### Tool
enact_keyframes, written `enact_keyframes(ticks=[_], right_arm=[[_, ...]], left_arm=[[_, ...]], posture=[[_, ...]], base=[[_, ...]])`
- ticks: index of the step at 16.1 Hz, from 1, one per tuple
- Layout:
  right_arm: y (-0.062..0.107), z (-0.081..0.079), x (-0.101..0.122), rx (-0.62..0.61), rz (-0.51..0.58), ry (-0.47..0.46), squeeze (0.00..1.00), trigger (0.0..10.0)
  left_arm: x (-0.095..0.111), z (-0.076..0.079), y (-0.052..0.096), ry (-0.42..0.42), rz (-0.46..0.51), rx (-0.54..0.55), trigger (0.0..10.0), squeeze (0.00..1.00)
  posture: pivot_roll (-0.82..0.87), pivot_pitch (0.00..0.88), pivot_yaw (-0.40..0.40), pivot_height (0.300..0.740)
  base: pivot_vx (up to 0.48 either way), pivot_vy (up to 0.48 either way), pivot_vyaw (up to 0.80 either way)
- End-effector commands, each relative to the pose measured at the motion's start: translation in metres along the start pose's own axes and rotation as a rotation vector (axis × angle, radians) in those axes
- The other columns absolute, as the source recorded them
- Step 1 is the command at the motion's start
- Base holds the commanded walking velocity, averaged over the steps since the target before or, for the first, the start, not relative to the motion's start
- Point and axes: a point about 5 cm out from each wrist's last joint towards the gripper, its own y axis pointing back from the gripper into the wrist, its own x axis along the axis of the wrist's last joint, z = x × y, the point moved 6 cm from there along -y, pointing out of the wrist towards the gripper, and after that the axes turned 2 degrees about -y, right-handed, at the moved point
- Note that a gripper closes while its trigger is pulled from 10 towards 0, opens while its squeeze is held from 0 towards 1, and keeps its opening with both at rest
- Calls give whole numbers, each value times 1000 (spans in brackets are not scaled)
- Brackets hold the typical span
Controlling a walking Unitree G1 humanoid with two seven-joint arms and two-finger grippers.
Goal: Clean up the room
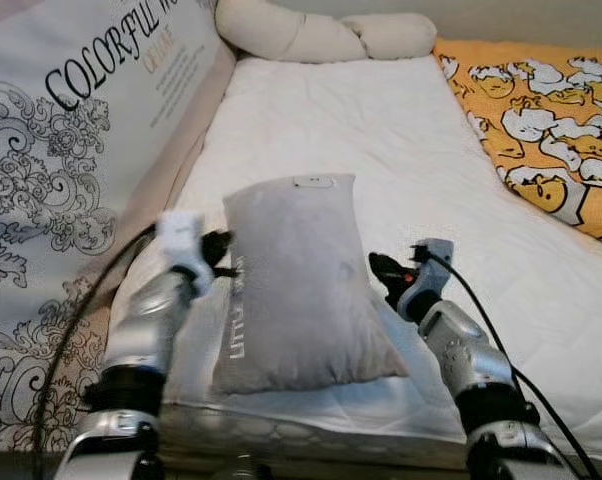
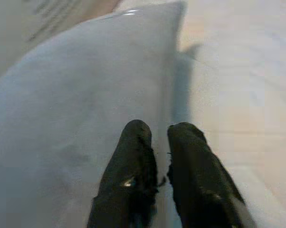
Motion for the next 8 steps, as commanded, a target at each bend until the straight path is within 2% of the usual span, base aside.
enact_keyframes(ticks=[1, 2, 3, 4, 6, 7, 8], right_arm=[[-1, 6, 2, -29, -1, -68, 1000, 10000], [-1, 10, 1, -35, -6, -114, 1000, 10000], [-2, 12, 4, -41, 15, -89, 1000, 10000], [-2, 13, 6, -43, 28, -79, 1000, 10000], [-2, 18, 13, -50, 79, -165, 1000, 10000], [-1, 27, 13, -102, 87, -143, 1000, 10000], [-1, 28, 12, -108, 85, -145, 1000, 10000]], left_arm=[[-4, -6, 3, 82, 3, 3, 10000, 1000], [-14, -12, 5, 191, -3, -2, 10000, 1000], [-28, -16, 7, 229, -35, 4, 10000, 1000], [-33, -18, 7, 237, -46, 11, 10000, 1000], [-50, -21, 6, 291, -84, 45, 10000, 1000], [-54, -18, 5, 303, -91, 42, 10000, 1000], [-54, -16, 4, 303, -92, 38, 10000, 1000]], posture=[[60, 0, 35, 740], [60, 0, 32, 740], [57, 0, 31, 740], [56, 0, 31, 740], [46, 0, 34, 740], [45, 0, 34, 740], [45, 0, 34, 740]], base=[[0, 0, 0], [0, 0, 0], [0, 0, 0], [0, 0, 0], [0, 0, 0], [0, 0, 0], [0, 0, 0]])
